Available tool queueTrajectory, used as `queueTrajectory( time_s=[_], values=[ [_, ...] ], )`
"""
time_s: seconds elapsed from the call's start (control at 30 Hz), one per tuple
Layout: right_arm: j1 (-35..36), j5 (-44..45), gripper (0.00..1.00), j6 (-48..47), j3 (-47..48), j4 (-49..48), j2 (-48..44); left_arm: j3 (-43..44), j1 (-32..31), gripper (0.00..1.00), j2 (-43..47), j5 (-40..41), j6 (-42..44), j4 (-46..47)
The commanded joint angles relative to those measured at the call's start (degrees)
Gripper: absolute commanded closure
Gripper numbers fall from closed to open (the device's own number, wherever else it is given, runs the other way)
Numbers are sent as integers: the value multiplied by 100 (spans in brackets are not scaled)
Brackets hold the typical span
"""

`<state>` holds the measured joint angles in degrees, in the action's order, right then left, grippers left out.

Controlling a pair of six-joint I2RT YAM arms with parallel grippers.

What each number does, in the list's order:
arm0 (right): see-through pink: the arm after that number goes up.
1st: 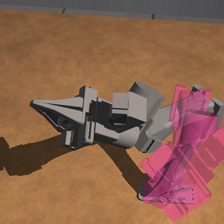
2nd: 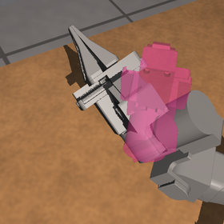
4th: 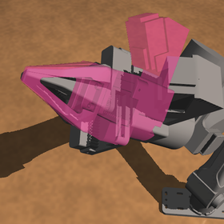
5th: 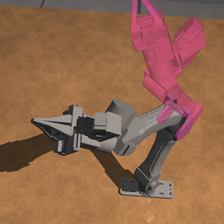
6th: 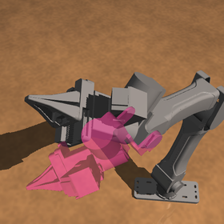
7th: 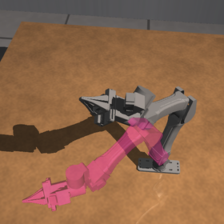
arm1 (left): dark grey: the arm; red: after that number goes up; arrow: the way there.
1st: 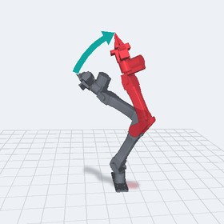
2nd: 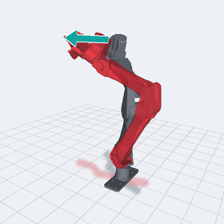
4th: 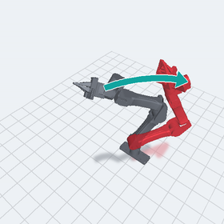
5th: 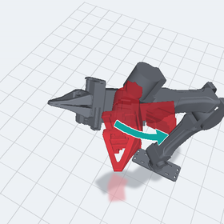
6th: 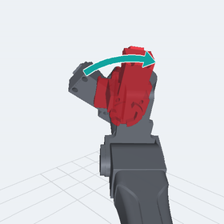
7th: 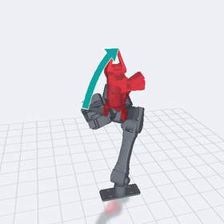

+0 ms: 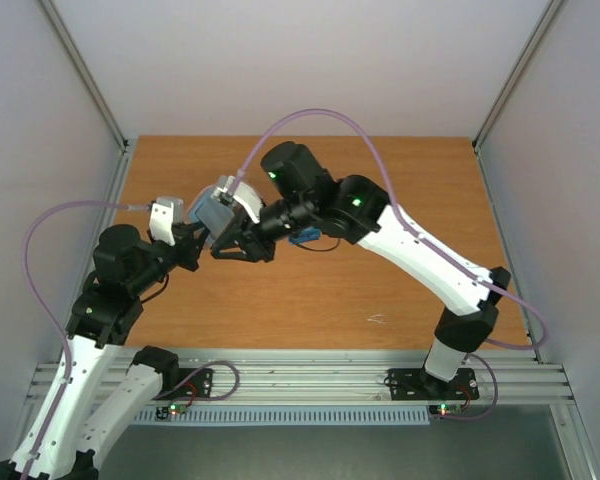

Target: Take the credit cards out of the card holder

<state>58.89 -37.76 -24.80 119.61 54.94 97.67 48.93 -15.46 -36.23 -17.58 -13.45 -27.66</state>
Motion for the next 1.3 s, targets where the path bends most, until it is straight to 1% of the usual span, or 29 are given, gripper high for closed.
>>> queueTrajectory(
  time_s=[0.0, 0.03, 0.07, 0.1, 0.17, 0.27, 0.33, 0.43, 0.5, 0.6, 0.67, 0.73, 0.8, 0.87, 0.9, 1.0, 1.07, 1.17, 1.27],
  values=[
    [-4, 556, 76, 597, -36, -972, 262, 170, 25, 100, 45, 186, 114, 81],
    [21, 727, 77, 569, -90, -998, 313, 181, 25, 100, 35, 393, 49, 32],
    [59, 924, 77, 517, -140, -999, 331, 244, 56, 100, -8, 746, -219, -159],
    [80, 1085, 77, 504, -227, -1025, 317, 369, 118, 100, -108, 1177, -428, -504],
    [78, 1297, 77, 507, -384, -1080, 262, 685, 176, 100, -528, 2062, -821, -1753],
    [76, 1498, 77, 443, -474, -973, 229, 900, 174, 100, -1199, 3178, -684, -2908],
    [78, 1582, 76, 361, -565, -915, 199, 883, 175, 100, -1439, 3722, -596, -3080],
    [22, 1516, 75, 292, -828, -1080, 96, 1087, 176, 100, -1702, 3804, -408, -2961],
    [-120, 1028, 75, 436, -1047, -1398, 55, 1268, 180, 100, -1867, 3564, -396, -2851],
    [-372, 76, 75, 868, -1348, -2085, 150, 1452, 183, 100, -2089, 2926, -464, -2730],
    [-421, -48, 75, 918, -1362, -2284, 313, 1466, 183, 100, -2169, 2337, -756, -2621],
    [-494, -142, 74, 901, -1252, -2301, 511, 1439, 192, 100, -2203, 1545, -1102, -2335],
    [-753, -493, 75, 1233, -1308, -2602, 634, 1419, 207, 100, -2213, 863, -1300, -2035],
    [-1104, -872, 76, 1757, -1562, -3228, 680, 1426, 253, 100, -2194, 342, -1397, -1744],
    [-1245, -909, 77, 1880, -1655, -3428, 705, 1420, 307, 100, -2172, 120, -1419, -1628],
    [-1437, -948, 77, 1542, -1317, -3010, 943, 1359, 506, 100, -2110, -462, -1428, -1305],
    [-1514, -1116, 76, 1258, -967, -2627, 1221, 1264, 668, 100, -2070, -1069, -1436, -988],
    [-1744, -1307, 76, 999, -639, -2166, 1403, 929, 743, 100, -1866, -1923, -1404, -38],
    [-2005, -1717, 73, 772, -461, -1746, 1337, 585, 789, 100, -1523, -2396, -1332, 772]
  ],
)
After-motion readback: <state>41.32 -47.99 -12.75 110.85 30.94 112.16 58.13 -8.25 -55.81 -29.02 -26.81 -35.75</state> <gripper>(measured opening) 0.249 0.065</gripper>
